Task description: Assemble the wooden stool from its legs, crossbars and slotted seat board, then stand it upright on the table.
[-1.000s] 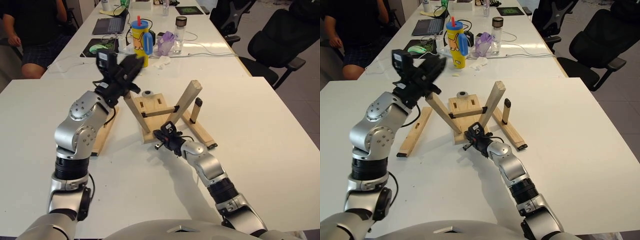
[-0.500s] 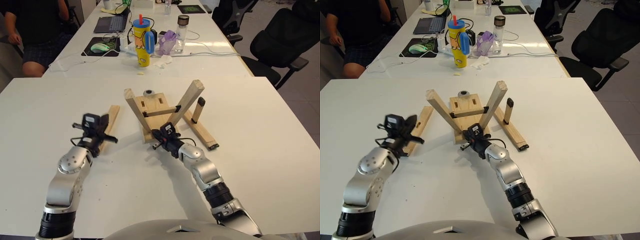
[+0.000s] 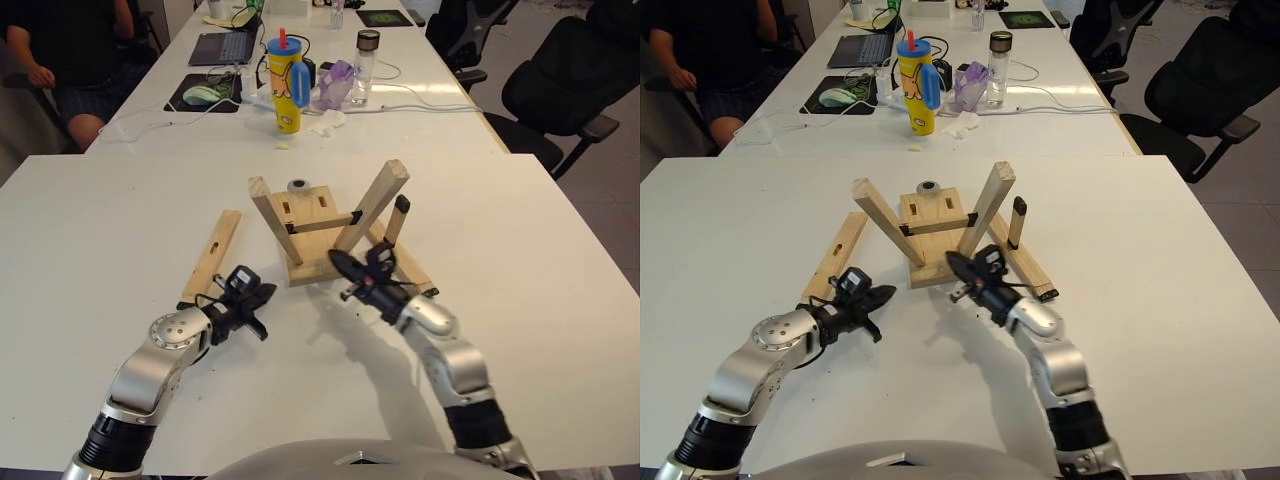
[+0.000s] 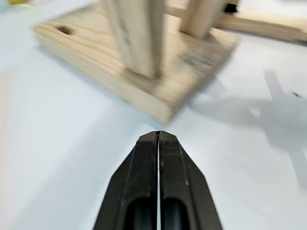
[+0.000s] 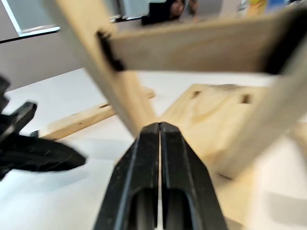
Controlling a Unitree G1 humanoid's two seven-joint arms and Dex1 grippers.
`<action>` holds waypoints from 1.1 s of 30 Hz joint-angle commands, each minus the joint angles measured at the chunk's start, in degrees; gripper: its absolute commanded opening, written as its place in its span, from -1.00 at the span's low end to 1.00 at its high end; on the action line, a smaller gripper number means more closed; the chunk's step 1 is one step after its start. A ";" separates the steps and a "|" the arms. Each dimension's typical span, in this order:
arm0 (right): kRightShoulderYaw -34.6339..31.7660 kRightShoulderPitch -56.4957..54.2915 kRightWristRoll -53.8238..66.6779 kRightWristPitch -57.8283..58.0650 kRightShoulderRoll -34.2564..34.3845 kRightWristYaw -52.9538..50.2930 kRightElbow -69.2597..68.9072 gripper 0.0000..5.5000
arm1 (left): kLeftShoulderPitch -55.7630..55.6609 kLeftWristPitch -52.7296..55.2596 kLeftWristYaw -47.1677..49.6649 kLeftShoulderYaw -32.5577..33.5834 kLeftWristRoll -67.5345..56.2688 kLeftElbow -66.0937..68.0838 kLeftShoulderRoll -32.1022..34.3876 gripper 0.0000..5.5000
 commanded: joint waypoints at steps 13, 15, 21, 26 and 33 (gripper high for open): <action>-3.35 -20.36 -5.53 -7.31 0.23 -3.28 23.84 -1.00 | -8.56 3.16 2.77 -11.16 8.63 6.27 -5.44 -1.00; -3.08 -22.46 -5.61 -11.06 1.16 -2.07 26.94 -1.00 | -8.48 3.47 3.31 -11.63 9.62 6.96 -5.65 -1.00; -0.46 -23.90 -4.56 -20.34 4.21 4.80 29.27 -1.00 | -8.31 3.76 4.06 -11.42 11.96 9.74 -4.78 -1.00; 4.14 -22.10 -5.31 -23.87 5.60 9.62 25.86 -1.00 | -10.56 1.47 1.53 -8.32 13.15 14.93 0.38 -1.00; 10.70 -23.62 -8.66 -26.14 12.59 8.91 31.98 -1.00 | -10.49 2.57 0.58 -8.03 14.72 12.56 2.72 -1.00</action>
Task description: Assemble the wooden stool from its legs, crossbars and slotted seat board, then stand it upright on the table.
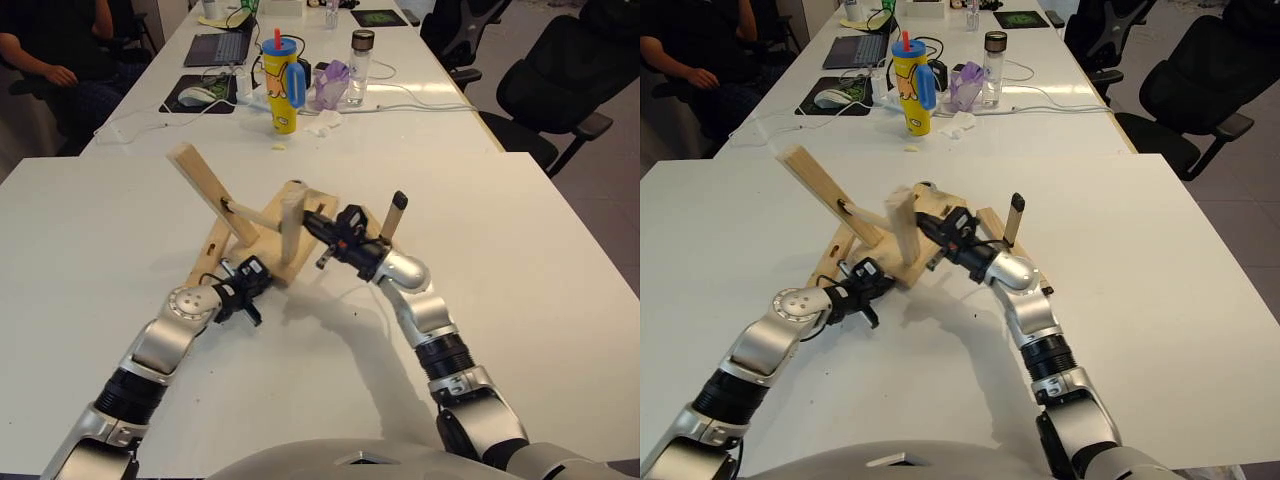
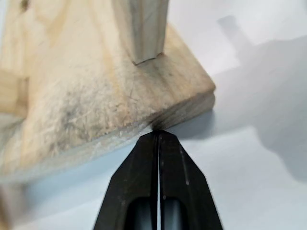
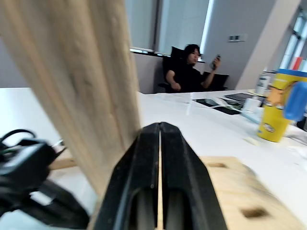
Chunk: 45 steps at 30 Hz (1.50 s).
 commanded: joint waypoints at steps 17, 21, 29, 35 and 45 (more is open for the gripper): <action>7.15 -1.22 -6.66 7.57 4.87 -2.49 1.62 -1.00 | -5.33 -1.89 -7.92 6.59 0.52 5.55 6.53 -1.00; 7.44 0.89 -10.65 13.43 0.02 -4.20 -4.07 -1.00 | -8.73 -6.34 -13.43 8.89 -1.79 9.28 8.29 -1.00; 1.17 5.26 -16.13 24.86 -12.10 -8.24 -9.56 -1.00 | -7.09 -4.98 -22.66 15.07 -6.83 5.97 16.52 -1.00; 7.98 4.98 -20.82 32.75 -18.39 -1.51 -11.36 -1.00 | 3.11 1.18 -34.69 14.97 -13.37 -3.83 25.16 -1.00; 23.82 5.52 -20.74 49.54 -27.76 17.15 -23.08 -1.00 | 1.25 4.07 -11.91 -0.77 -0.80 -3.77 6.18 -1.00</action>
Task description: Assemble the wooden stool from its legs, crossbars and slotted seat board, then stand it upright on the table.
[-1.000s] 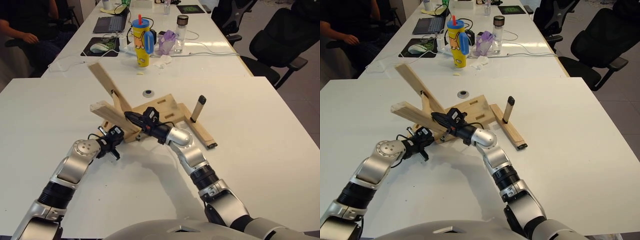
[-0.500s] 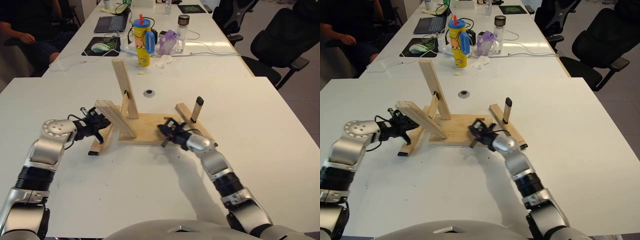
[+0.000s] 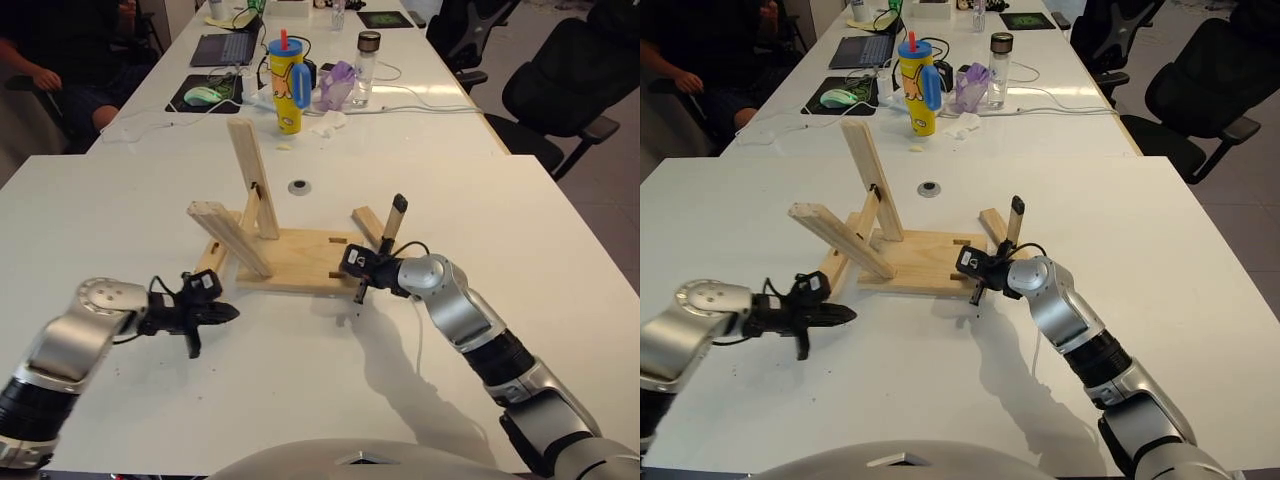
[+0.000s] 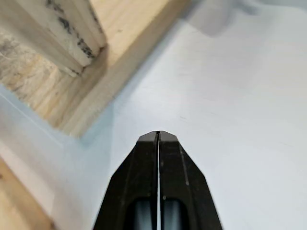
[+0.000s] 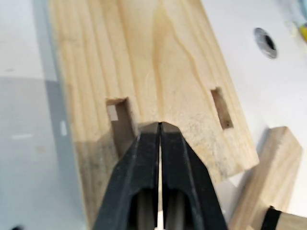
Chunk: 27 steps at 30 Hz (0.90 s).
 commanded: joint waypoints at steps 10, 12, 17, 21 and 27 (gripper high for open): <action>1.14 5.47 8.15 8.25 9.76 -0.25 2.12 -1.00 | -16.62 -10.22 14.25 -11.55 15.08 25.29 -15.76 -1.00; -0.80 5.32 9.06 7.79 12.53 -2.77 3.17 -1.00 | -20.73 -13.59 13.87 -12.20 16.01 31.55 -17.74 -1.00; -3.84 4.32 9.57 5.98 16.28 -8.56 3.84 -1.00 | -25.24 -18.69 13.48 -11.55 16.83 39.60 -20.83 -1.00; -8.92 5.06 10.00 0.43 18.30 -15.06 -1.08 -1.00 | -23.93 -18.96 13.00 -11.14 17.53 38.98 -20.49 -1.00; -17.18 11.96 17.90 -1.37 17.42 -15.31 -14.79 -1.00 | -16.09 -13.42 13.39 -6.96 16.84 27.82 -16.10 -1.00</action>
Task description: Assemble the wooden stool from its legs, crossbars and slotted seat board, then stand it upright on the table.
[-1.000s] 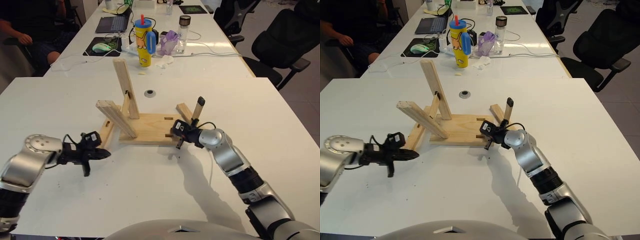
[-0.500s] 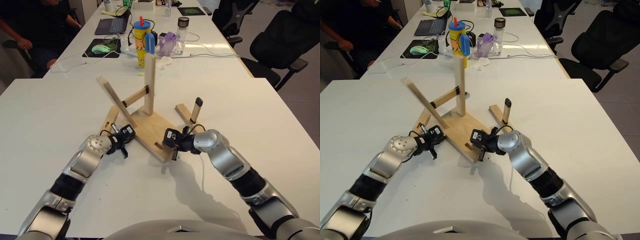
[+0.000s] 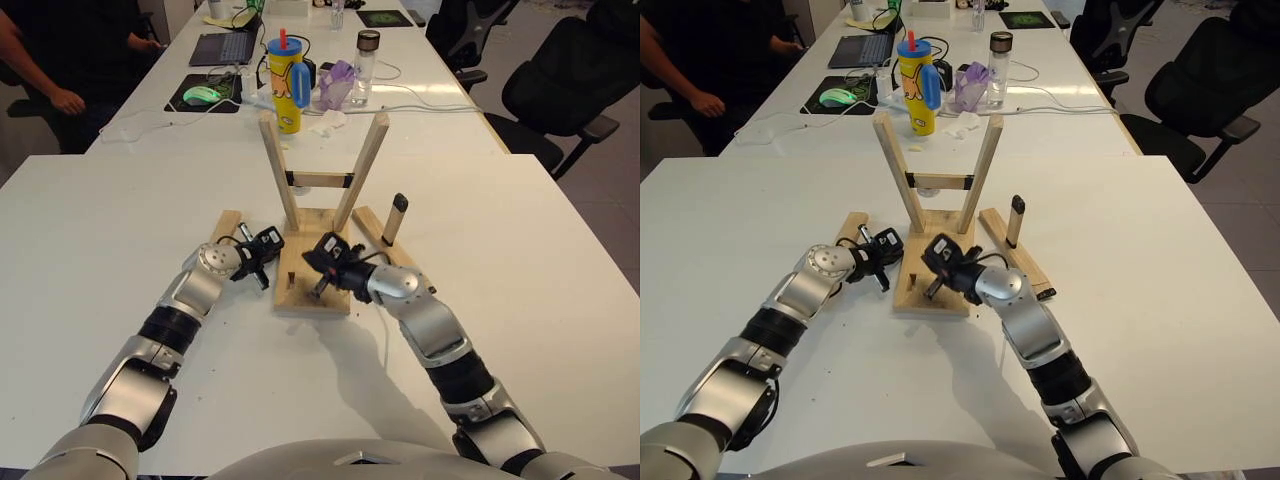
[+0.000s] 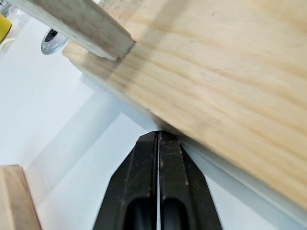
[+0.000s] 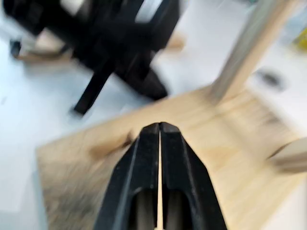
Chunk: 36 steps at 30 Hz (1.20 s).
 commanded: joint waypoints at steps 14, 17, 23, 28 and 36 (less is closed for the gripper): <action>-15.74 10.87 4.67 9.59 -15.50 -2.40 -2.64 -0.23 | 13.12 7.36 -4.78 18.00 -16.80 -18.37 3.53 -0.45; -14.31 10.23 3.18 9.56 -16.33 -3.18 1.67 -0.08 | 12.94 8.72 -7.43 18.22 -20.13 -20.17 3.52 -0.31; -12.94 7.67 1.27 5.36 -16.02 -4.08 10.20 0.12 | 13.30 12.05 -10.61 18.44 -25.97 -23.67 3.51 -0.18; -12.14 5.85 0.82 3.59 -15.92 -3.78 14.01 0.12 | 12.74 12.02 -10.35 18.14 -25.86 -22.87 4.32 -0.18; -10.29 2.78 3.03 6.97 -16.34 1.96 21.02 0.05 | 11.56 10.79 -10.61 17.09 -25.09 -21.66 5.05 -0.18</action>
